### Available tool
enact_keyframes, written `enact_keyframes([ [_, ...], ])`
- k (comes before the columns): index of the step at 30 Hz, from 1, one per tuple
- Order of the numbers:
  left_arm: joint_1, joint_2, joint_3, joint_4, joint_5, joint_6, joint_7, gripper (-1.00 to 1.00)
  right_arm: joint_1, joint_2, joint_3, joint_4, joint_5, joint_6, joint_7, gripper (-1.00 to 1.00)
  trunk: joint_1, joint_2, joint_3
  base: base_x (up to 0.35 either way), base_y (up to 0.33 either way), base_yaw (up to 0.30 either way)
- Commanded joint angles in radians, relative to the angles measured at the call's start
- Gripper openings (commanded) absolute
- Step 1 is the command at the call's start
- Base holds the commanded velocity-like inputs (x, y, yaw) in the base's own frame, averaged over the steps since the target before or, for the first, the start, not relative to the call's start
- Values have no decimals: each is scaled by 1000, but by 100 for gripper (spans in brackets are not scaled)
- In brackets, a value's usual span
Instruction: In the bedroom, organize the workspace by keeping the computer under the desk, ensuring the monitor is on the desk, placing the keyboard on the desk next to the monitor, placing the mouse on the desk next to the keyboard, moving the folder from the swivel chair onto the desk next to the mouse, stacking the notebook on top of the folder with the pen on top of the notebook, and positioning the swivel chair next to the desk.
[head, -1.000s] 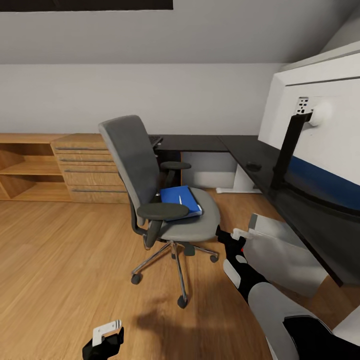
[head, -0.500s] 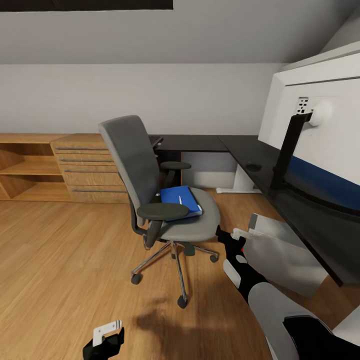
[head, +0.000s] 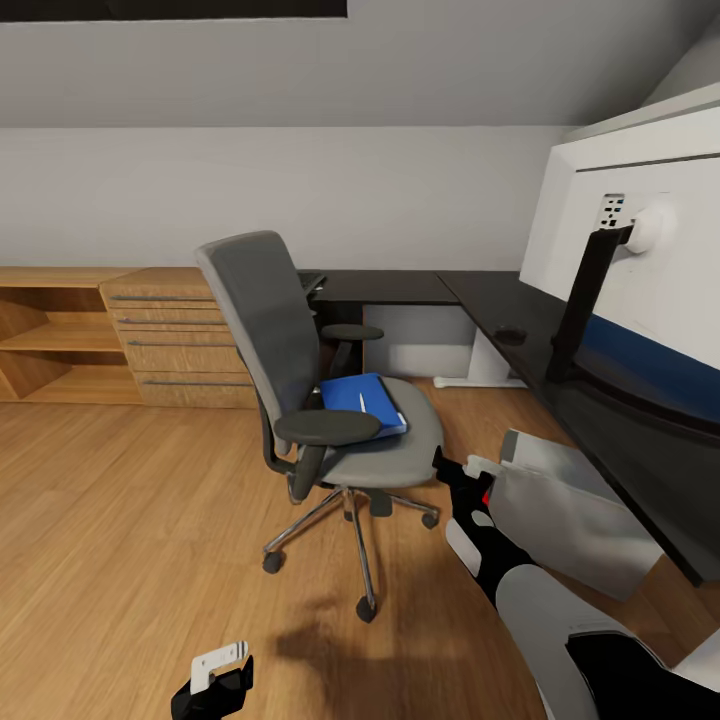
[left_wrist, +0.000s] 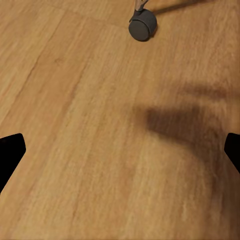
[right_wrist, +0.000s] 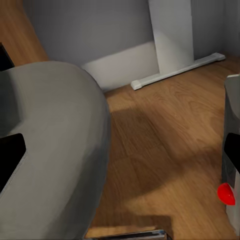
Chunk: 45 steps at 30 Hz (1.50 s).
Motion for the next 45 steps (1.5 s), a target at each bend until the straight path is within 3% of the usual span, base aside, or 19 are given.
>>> enact_keyframes([
  [1, 0, 0, 1, -1, 8, 0, 1, 100, 0, 0, 4, 1, -3, -7, -5, 100, 0, 0, -1, 12, 6, 0],
  [45, 0, -1, 1, 1, 7, 0, 1, 100, 0, 5, 4, 2, -4, -24, -5, 100, 0, 0, 6, 1, 0, 0],
])
